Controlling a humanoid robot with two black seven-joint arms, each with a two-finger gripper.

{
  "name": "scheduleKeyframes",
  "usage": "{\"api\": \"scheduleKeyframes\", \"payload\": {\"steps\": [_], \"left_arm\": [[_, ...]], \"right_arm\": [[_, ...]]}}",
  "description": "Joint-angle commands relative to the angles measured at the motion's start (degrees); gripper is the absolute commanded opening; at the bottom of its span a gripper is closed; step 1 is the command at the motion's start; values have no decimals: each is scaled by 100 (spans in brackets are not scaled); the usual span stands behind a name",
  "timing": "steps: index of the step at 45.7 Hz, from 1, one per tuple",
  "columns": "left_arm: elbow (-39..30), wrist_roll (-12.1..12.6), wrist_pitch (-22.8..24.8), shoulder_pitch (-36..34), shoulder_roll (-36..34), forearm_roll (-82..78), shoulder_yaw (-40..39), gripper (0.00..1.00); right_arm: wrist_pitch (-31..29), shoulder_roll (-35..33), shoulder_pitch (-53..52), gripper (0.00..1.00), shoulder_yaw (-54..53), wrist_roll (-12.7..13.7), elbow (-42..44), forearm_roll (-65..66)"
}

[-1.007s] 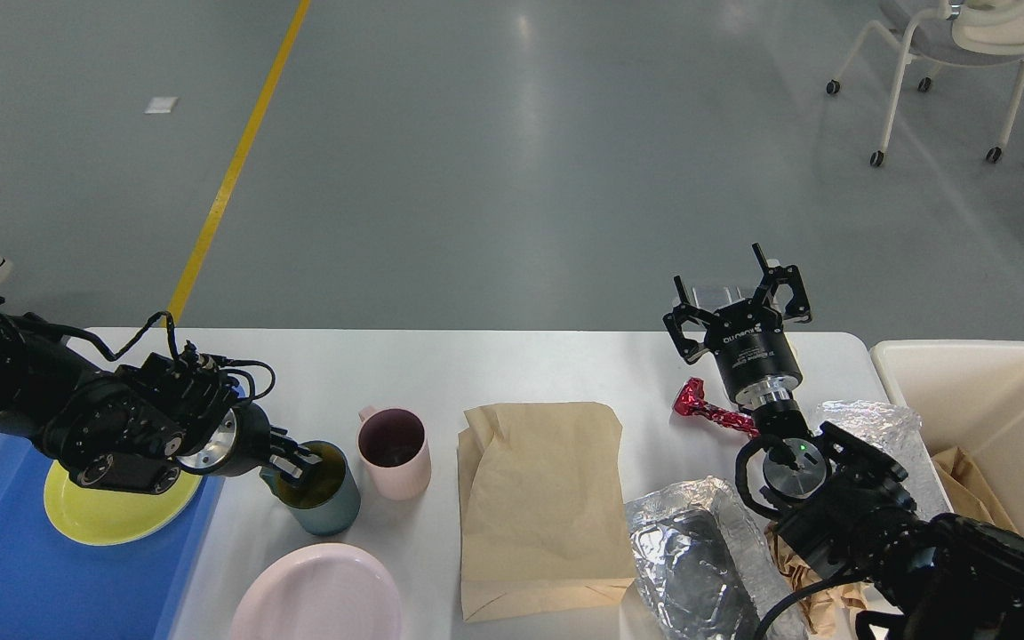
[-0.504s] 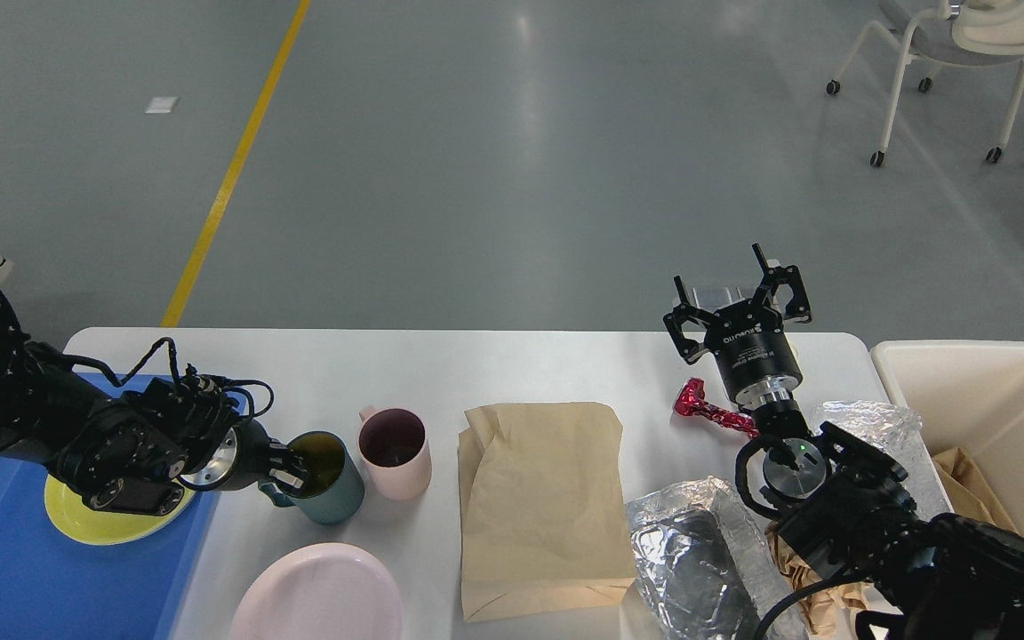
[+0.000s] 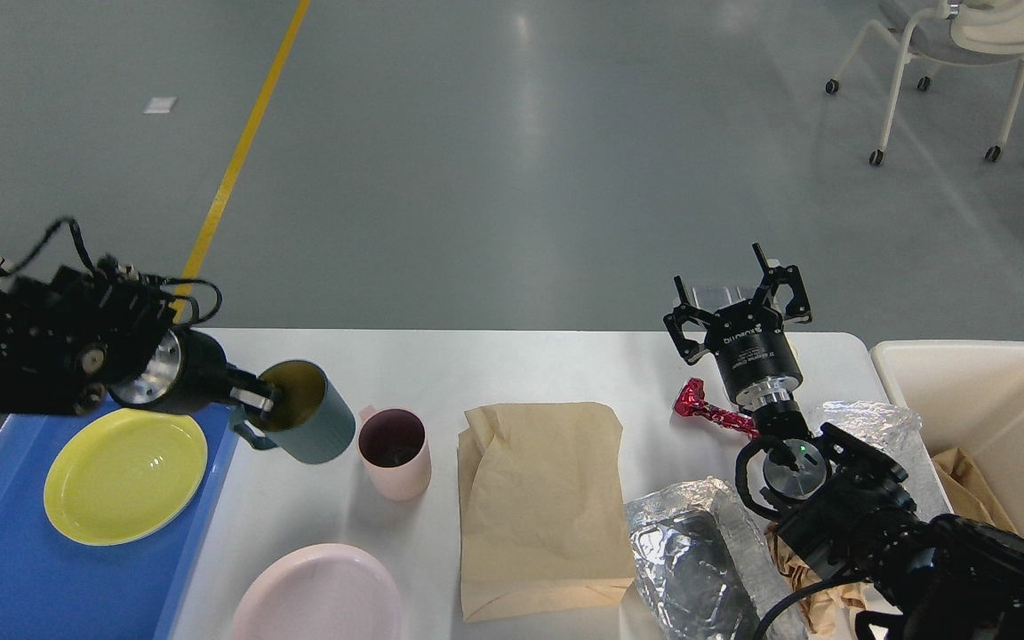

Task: Tidy desktop
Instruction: 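Lift the green-blue mug and place it in the blue tray corner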

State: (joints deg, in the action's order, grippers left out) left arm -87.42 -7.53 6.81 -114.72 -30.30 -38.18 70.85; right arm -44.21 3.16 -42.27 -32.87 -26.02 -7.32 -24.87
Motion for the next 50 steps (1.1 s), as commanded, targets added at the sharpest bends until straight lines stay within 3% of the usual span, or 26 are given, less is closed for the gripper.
{"api": "scheduleKeyframes", "payload": {"steps": [1, 4, 6, 14, 16, 20, 24, 28, 35, 41, 50], "left_arm": [[251, -29, 2014, -1401, -976, -5, -580, 2], [454, -2, 2815, -1868, -1380, -75, -800, 2], [516, -2, 3063, -2053, -1565, -224, -827, 2], [542, -99, 3002, -1932, -2391, -1734, -284, 2], [586, -178, 2818, -1739, -2742, -2313, -64, 2], [963, -564, 2195, -1124, -3323, -3632, 122, 2], [1622, -881, 1483, -237, -3570, -4451, 96, 2], [1931, -1039, 824, 625, -3596, -4672, 96, 2], [2097, -961, -56, 1750, -3544, -4742, 131, 2], [2221, -680, -592, 2559, -3465, -4575, -10, 2], [2221, -495, -839, 3465, -3245, -4443, -361, 3]], "right_arm": [[0, 0, 0, 100, 0, 0, 2, 0], [0, 0, 0, 100, 0, 0, 2, 0], [0, 0, 0, 100, 0, 0, 2, 0], [0, 0, 0, 100, 9, 0, 2, 0], [0, 0, 9, 100, 0, 0, 2, 0], [0, 0, 0, 100, 0, 0, 2, 0], [0, 0, 0, 100, 9, 0, 2, 0], [0, 0, 0, 100, 0, 0, 2, 0], [0, 0, 0, 100, 0, 0, 2, 0], [0, 0, 0, 100, 0, 0, 2, 0], [0, 0, 0, 100, 0, 0, 2, 0]]}}
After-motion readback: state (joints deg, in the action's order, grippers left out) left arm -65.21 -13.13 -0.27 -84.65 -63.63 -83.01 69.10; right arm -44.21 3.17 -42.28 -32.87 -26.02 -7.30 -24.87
